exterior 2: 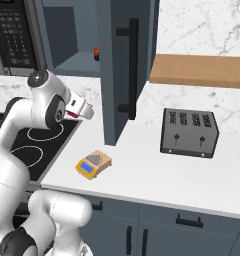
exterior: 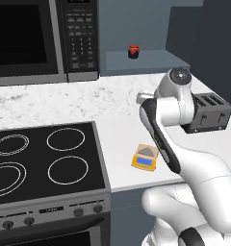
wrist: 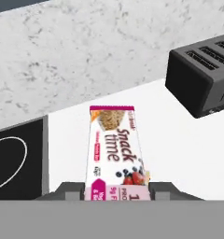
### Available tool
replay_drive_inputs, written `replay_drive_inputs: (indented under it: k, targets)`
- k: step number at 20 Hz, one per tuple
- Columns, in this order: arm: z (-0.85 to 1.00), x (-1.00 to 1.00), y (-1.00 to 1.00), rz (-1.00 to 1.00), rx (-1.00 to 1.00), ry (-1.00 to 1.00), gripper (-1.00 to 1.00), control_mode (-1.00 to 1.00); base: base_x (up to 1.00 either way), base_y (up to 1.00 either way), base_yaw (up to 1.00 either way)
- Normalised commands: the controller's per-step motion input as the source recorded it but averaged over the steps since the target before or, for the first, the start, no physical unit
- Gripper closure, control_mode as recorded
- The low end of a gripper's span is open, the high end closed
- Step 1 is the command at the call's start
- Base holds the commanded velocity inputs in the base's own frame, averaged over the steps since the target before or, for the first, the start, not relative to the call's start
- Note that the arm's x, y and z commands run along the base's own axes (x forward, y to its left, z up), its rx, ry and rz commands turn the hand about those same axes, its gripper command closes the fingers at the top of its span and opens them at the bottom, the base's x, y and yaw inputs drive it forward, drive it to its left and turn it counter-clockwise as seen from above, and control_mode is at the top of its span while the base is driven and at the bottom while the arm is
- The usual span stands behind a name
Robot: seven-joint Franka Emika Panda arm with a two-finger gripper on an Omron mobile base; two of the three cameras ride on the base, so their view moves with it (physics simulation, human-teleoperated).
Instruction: Pick the bar and place it on the digital scale for weighing, and close the cabinet.
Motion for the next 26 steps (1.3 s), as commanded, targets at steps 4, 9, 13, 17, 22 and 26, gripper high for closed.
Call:
replay_drive_inputs:
  k: [4,9,13,17,22,26]
  targets:
    - [-0.94,-0.03,0.0,-0.03,-0.03,0.25,1.0,-1.0,0.0,0.0,0.0]
    - [-0.65,0.0,0.0,0.0,0.0,0.35,1.0,-1.0,0.0,0.0,0.0]
    - [-0.49,0.0,0.0,0.0,0.0,0.31,1.0,-1.0,0.0,0.0,0.0]
    - [-0.55,0.04,0.0,0.0,0.0,0.19,1.0,-1.0,0.0,0.0,0.0]
    - [-0.43,0.07,0.0,-0.01,0.0,0.13,1.0,-1.0,0.0,0.0,0.0]
    - [-0.29,0.12,0.0,-0.01,0.0,0.08,1.0,-1.0,0.0,0.0,0.0]
